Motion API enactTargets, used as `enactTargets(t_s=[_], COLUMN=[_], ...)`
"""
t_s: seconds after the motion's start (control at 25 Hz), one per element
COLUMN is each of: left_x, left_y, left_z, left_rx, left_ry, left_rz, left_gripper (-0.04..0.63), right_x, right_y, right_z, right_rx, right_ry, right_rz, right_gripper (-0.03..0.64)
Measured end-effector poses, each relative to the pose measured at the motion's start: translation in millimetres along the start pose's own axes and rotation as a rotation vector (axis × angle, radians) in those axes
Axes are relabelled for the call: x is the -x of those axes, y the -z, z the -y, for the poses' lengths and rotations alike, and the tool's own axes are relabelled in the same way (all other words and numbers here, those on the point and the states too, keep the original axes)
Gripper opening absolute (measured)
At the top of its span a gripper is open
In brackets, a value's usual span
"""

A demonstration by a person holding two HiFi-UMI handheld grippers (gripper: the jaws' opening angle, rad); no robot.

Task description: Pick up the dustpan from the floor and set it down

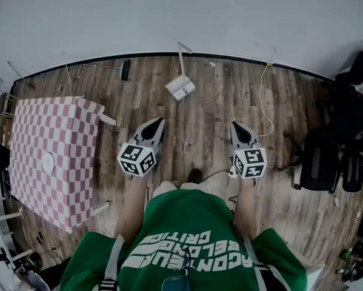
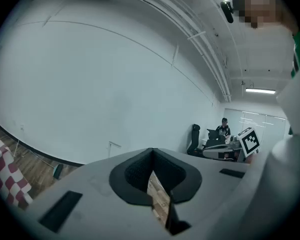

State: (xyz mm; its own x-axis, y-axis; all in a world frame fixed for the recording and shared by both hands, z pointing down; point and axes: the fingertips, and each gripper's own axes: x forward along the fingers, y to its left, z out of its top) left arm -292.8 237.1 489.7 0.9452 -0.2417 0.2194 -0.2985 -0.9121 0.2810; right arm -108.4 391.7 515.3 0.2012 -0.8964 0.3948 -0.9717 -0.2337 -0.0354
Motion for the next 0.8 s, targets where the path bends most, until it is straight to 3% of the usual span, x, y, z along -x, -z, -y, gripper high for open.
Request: enactTargets(t_s=[0.36,0.8], left_x=[15.1,8.6], left_y=[-4.1,-2.7], left_z=[-8.4,-19.7], left_rx=[0.007,0.039], left_ry=[-0.028,-0.067], left_rz=[0.015,0.033], left_gripper=[-0.003,-0.003], right_x=[0.4,-10.8], right_y=[0.5,-4.3], right_z=[5.8,14.7], right_rx=[-0.046,-0.058], right_ry=[0.047,0.023], right_rz=[0.005,0.012], right_gripper=[0.008,0.008])
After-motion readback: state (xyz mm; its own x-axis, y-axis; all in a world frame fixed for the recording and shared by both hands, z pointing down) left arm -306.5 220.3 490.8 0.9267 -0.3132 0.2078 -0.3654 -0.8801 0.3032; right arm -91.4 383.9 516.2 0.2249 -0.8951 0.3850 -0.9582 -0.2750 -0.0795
